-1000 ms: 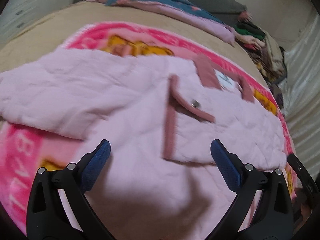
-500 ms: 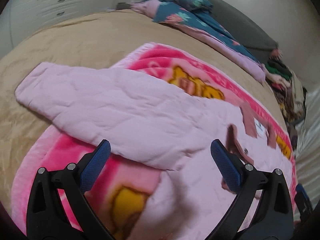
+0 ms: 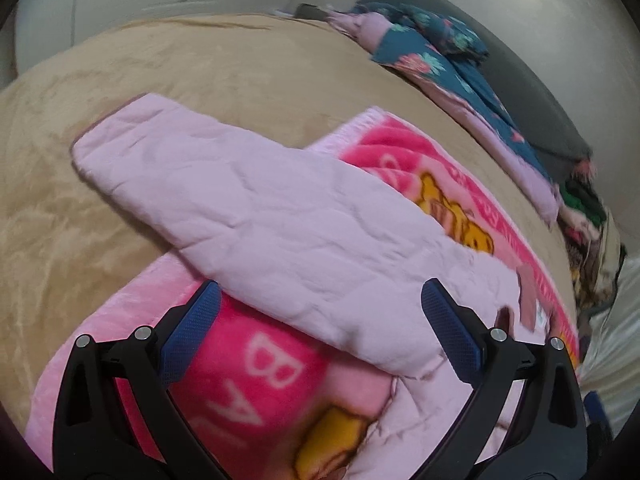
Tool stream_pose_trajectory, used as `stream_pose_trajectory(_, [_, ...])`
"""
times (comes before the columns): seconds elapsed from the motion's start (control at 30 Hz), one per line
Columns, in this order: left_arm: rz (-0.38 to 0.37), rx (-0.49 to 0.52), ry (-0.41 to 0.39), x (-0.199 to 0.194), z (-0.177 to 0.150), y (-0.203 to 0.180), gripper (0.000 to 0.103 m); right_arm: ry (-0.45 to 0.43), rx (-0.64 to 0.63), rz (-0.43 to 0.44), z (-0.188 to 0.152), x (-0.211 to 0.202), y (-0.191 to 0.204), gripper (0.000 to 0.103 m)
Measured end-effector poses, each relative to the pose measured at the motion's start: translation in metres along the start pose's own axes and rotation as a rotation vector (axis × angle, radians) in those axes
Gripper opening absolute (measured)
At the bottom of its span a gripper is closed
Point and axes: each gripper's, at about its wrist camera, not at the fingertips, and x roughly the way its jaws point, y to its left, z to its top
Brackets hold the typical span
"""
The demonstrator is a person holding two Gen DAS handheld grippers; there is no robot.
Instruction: Fold large clothes
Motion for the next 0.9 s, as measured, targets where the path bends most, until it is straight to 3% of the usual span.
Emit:
stream_pose_trajectory(0.5, [0.085, -0.209, -0.001, 0.027, 0.018, 0.066, 0.094, 0.080, -0.116, 0.033, 0.017, 0.073, 0.058, 0.099])
stream_pose_trajectory(0.9, [0.073, -0.384, -0.004, 0.065, 0.031, 0.118, 0.094, 0.146, -0.128, 0.003, 0.006, 0.112, 0.046, 0.099])
